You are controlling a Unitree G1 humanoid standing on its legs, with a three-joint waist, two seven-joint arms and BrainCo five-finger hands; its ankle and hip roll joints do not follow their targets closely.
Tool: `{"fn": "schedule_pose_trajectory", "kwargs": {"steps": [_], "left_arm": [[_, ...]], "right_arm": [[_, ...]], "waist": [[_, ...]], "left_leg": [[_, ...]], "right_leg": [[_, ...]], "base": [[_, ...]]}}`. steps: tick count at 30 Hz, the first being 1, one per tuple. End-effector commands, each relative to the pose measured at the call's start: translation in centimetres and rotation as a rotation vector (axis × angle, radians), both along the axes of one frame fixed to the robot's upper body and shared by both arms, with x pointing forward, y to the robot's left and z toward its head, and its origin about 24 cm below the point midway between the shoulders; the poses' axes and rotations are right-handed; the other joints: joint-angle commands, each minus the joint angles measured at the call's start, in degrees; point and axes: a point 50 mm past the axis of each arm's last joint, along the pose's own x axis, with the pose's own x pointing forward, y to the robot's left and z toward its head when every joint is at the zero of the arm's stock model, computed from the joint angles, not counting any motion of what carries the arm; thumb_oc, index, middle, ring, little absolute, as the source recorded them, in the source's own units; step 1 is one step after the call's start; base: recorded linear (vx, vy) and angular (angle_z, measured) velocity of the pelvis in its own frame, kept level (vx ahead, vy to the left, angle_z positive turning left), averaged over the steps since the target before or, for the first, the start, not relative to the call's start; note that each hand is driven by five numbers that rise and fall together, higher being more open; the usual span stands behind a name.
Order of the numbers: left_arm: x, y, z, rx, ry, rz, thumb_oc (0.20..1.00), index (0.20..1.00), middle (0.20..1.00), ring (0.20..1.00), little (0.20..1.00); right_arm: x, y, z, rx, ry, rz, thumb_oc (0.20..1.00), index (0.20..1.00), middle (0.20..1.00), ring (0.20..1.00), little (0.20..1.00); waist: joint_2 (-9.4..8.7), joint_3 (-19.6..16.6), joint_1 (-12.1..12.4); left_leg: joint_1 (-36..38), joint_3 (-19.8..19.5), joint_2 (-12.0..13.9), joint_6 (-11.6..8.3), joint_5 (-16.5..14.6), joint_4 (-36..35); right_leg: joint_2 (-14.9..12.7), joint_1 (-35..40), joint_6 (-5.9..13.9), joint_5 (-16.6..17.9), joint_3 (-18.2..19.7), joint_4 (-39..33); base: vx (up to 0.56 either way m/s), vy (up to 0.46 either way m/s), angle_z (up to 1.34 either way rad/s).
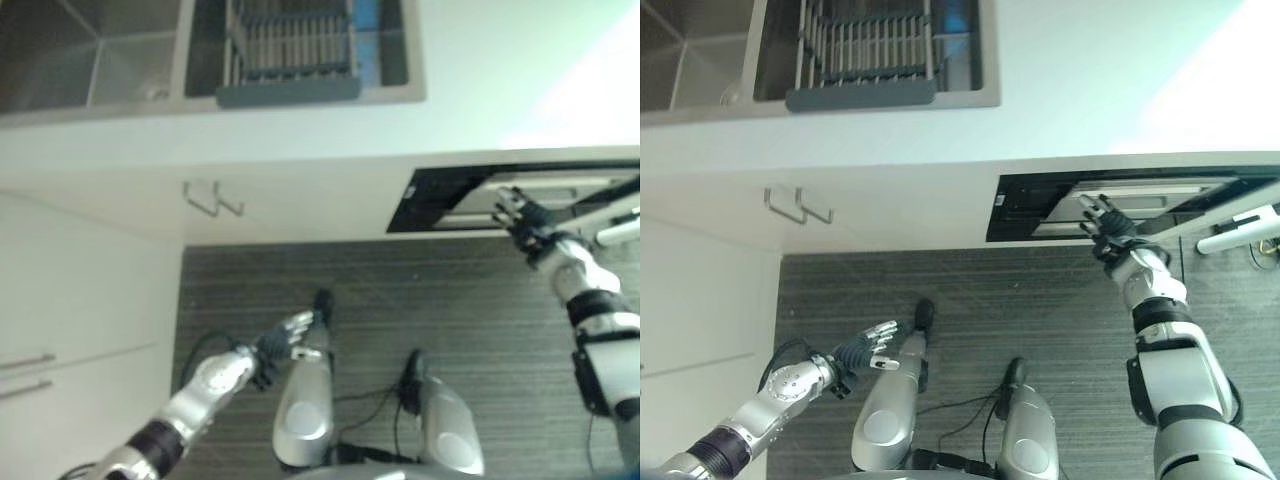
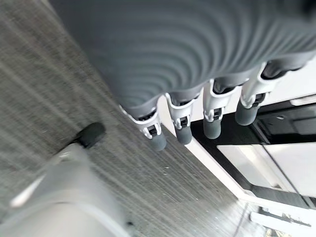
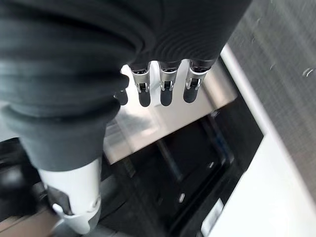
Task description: Place the dishes in the dishwasher.
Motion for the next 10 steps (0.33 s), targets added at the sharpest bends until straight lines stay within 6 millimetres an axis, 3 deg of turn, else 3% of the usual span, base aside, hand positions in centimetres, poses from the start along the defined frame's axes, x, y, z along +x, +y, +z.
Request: {"fn": "schedule_pose_trajectory", "kwargs": {"steps": [1, 4, 5, 9, 10], "left_arm": [[-0.6, 0.2, -0.6, -0.010, 0.014, 0.016, 1.000, 1.000, 1.000, 1.000, 1.000], [-1.5, 0.3, -1.5, -0.006, 0.042, 0.058, 1.000, 1.000, 1.000, 1.000, 1.000], [-2.0, 0.5, -2.0, -0.007, 0.060, 0.081, 1.000, 1.000, 1.000, 1.000, 1.000], [-2.6, 1.3, -3.6, 0.031, 0.148, 0.131, 1.000, 1.000, 1.000, 1.000, 1.000], [-2.7, 1.4, -3.9, 0.043, 0.164, 0.138, 1.000, 1.000, 1.000, 1.000, 1.000]], "right_arm": [[0.5, -0.2, 2.3, -0.008, -0.128, -0.028, 1.000, 1.000, 1.000, 1.000, 1.000], [-3.0, 1.6, -4.1, 0.023, -0.013, -0.009, 1.000, 1.000, 1.000, 1.000, 1.000], [-5.5, 2.0, -7.1, 0.027, 0.038, -0.015, 1.000, 1.000, 1.000, 1.000, 1.000], [-11.5, 2.5, -13.3, 0.034, 0.213, -0.050, 1.000, 1.000, 1.000, 1.000, 1.000], [-12.2, 2.6, -14.0, 0.037, 0.240, -0.055, 1.000, 1.000, 1.000, 1.000, 1.000]], "waist": [[-4.39, -3.21, 0.24], [-4.61, -5.65, -1.85], [-4.74, -7.03, -3.03], [-5.41, -11.40, -5.87], [-5.49, -11.91, -6.11]], "left_leg": [[4.49, 5.72, -0.36, 0.37, -10.15, 5.21], [6.88, 7.10, -0.22, 0.30, -10.17, 4.13], [8.11, 7.89, -0.07, 0.30, -10.32, 3.97], [11.97, 9.75, 0.04, 0.40, -11.00, 3.31], [12.54, 9.86, 0.06, 0.36, -11.09, 3.14]], "right_leg": [[0.95, -0.24, -0.91, 5.74, -2.22, -9.27], [0.78, 1.74, -0.67, 6.29, -1.89, -10.91], [0.60, 2.69, -0.60, 6.51, -1.81, -11.42], [0.57, 5.82, -0.43, 6.48, -1.82, -12.33], [0.61, 6.31, -0.42, 6.42, -1.80, -12.47]], "base": [[-0.01, 0.011, -0.15], [-0.04, -0.025, -0.05], [-0.08, -0.040, -0.09], [-0.03, -0.036, -0.08], [0.01, -0.031, -0.08]]}}
